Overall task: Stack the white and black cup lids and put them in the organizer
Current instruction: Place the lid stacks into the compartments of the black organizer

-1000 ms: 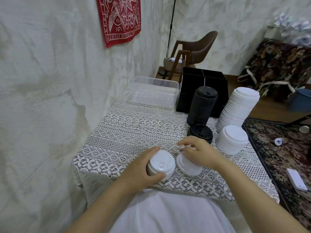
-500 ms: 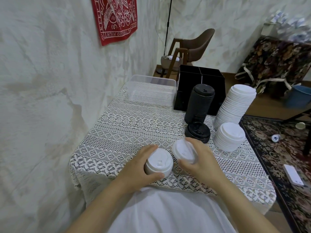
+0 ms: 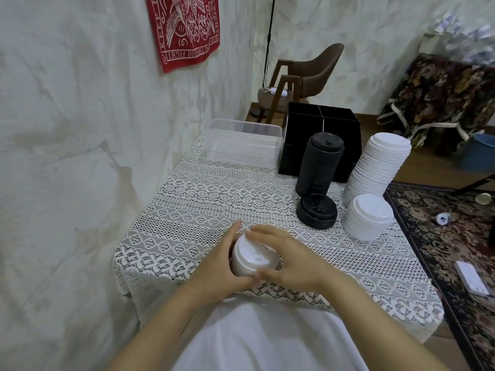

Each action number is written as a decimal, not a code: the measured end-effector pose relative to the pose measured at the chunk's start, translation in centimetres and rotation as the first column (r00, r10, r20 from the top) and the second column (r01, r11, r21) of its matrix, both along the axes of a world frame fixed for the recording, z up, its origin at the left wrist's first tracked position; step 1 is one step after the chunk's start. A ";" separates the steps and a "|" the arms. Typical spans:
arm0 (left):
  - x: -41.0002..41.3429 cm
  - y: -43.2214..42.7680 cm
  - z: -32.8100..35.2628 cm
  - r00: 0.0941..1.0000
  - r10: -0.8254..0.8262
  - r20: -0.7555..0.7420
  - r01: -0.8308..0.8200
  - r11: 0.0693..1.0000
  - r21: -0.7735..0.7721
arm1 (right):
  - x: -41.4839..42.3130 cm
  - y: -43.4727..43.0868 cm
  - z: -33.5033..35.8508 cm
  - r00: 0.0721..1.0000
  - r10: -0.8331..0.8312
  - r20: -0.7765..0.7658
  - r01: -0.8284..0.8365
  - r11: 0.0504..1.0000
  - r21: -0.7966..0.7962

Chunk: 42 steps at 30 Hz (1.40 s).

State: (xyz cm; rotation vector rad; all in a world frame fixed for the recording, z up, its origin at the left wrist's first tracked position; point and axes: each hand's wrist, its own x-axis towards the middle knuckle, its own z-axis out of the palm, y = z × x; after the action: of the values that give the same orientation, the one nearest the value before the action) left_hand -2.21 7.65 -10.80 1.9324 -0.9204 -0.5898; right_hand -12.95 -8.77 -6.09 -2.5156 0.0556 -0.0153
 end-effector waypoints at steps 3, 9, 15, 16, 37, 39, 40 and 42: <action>-0.1 0.0 0.2 0.999 -0.010 0.037 0.010 1.000 0.003 | 0.1 0.1 -0.2 0.999 0.015 -0.033 -0.016 1.000 -0.018; 0.0 0.3 0.2 0.992 -0.072 0.108 0.071 0.997 0.011 | 0.1 0.0 -0.8 0.999 0.023 -0.029 -0.023 0.999 -0.023; 0.0 0.7 0.6 0.986 -0.044 0.159 0.034 0.997 0.066 | 0.1 0.2 -1.2 0.999 0.005 -0.034 -0.005 1.000 0.022; 0.1 0.7 0.6 0.984 -0.050 0.170 0.037 0.996 0.082 | 0.0 0.3 -1.2 0.999 -0.003 -0.038 0.005 0.999 0.052; -0.2 0.1 1.7 0.994 -0.020 0.109 0.009 0.995 0.103 | -1.8 -1.1 -4.1 0.979 -0.200 0.038 0.185 0.952 0.244; -0.3 -0.7 2.3 0.994 -0.020 0.109 0.011 0.996 0.086 | -2.3 -1.7 -3.5 0.975 -0.213 0.064 0.193 0.953 0.234; -0.3 -1.3 2.5 0.994 -0.030 0.108 0.022 0.997 0.078 | -2.6 -2.1 -3.1 0.973 -0.218 0.079 0.195 0.954 0.229; -0.5 -2.5 3.0 0.995 -0.044 0.095 0.039 0.998 0.050 | -3.3 -3.0 -2.3 0.967 -0.238 0.094 0.211 0.948 0.238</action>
State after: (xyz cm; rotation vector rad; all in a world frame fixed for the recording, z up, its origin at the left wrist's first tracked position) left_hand -2.76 5.11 -7.76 2.0031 -1.0172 -0.5518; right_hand -16.27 -11.76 -8.40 -2.2629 0.2796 -0.2416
